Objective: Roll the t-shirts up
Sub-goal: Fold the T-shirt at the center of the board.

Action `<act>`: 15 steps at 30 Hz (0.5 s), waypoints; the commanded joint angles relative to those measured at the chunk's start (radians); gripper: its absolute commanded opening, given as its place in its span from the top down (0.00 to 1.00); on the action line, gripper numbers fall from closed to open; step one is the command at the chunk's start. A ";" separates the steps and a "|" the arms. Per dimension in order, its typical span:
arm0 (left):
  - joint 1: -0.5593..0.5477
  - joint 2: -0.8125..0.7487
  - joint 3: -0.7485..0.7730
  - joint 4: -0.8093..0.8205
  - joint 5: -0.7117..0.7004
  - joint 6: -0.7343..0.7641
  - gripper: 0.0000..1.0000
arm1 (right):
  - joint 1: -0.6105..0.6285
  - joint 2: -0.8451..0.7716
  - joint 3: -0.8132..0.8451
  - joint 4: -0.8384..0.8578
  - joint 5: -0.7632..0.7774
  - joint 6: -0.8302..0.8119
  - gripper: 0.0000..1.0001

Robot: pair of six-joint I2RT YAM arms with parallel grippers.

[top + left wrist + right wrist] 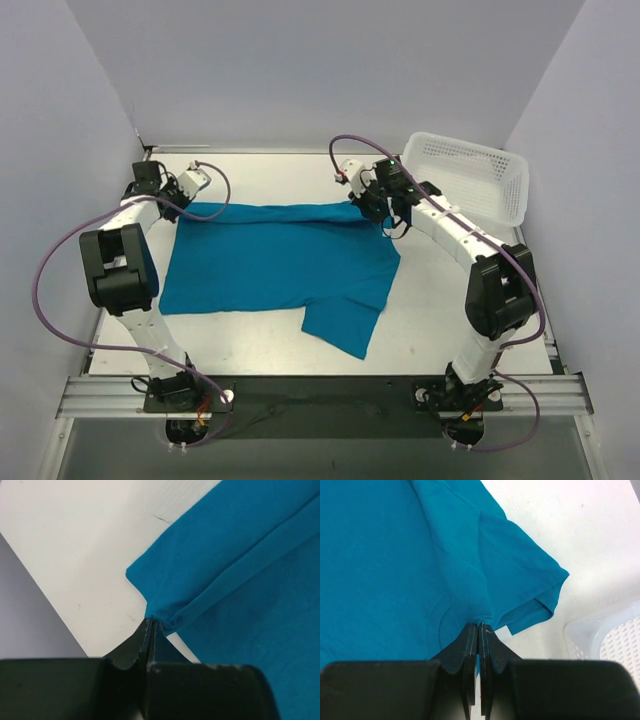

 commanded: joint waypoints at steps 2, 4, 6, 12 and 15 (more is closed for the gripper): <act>0.008 -0.079 -0.039 -0.088 0.037 0.059 1.00 | -0.011 -0.089 -0.032 -0.048 0.004 0.010 1.00; 0.007 -0.095 -0.056 -0.087 0.033 0.056 1.00 | -0.014 -0.098 -0.048 -0.054 0.005 0.009 1.00; 0.007 -0.101 -0.084 -0.088 0.033 0.056 1.00 | -0.014 -0.103 -0.058 -0.062 0.002 0.006 1.00; 0.008 -0.110 -0.114 -0.096 0.023 0.043 1.00 | -0.008 -0.104 -0.097 -0.082 -0.005 -0.013 1.00; 0.007 -0.108 -0.121 -0.094 0.017 0.042 1.00 | -0.006 -0.107 -0.106 -0.100 -0.015 -0.026 1.00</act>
